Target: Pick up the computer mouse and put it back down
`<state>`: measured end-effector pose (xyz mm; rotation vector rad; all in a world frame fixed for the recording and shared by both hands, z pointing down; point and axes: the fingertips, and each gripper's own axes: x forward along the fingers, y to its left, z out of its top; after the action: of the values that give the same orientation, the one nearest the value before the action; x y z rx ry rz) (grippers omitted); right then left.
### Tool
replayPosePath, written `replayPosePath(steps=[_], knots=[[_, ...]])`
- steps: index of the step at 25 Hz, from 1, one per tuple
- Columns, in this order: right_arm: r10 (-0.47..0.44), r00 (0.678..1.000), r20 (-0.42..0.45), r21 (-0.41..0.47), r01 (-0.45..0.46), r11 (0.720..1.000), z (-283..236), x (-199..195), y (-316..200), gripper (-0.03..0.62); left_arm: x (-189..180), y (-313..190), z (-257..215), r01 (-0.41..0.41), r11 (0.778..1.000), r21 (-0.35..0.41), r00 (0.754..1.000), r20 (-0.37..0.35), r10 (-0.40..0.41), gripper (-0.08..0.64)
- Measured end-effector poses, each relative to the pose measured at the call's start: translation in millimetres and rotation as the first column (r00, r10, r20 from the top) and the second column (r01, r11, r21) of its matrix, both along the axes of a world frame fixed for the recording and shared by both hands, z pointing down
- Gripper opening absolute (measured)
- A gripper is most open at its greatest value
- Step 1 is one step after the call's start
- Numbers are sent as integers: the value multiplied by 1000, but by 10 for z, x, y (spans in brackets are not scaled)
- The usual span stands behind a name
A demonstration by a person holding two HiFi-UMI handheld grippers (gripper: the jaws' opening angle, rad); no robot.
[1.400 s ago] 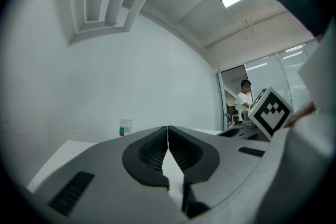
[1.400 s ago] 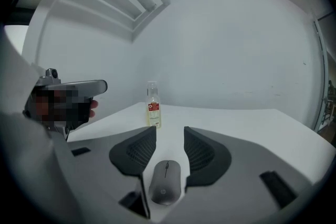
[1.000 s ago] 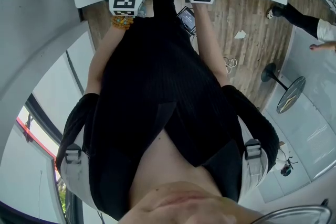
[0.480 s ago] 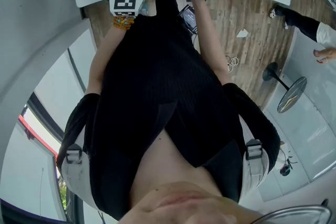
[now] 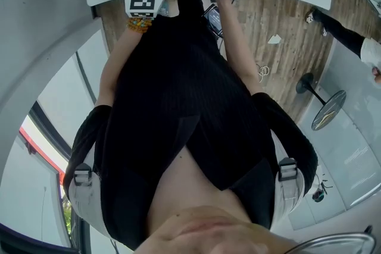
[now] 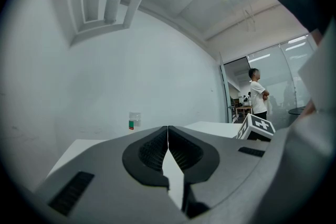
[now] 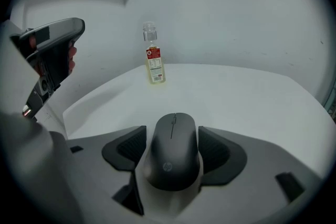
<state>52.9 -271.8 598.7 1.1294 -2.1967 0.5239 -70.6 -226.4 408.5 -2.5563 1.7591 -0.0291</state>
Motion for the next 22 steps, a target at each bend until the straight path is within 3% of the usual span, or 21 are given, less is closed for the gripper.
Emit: replayPosePath(steps=[6,22], knots=[[-2,1000,-28,-31,1,1000,148,-8,18,281,-34,5,28,2,1000,-3,1000,-3,-2,14],[20,999,-49,-15,-20,1000,140,5,-3,281,-77,-48,-10,17,1000,11,1000,-10,-17,14]])
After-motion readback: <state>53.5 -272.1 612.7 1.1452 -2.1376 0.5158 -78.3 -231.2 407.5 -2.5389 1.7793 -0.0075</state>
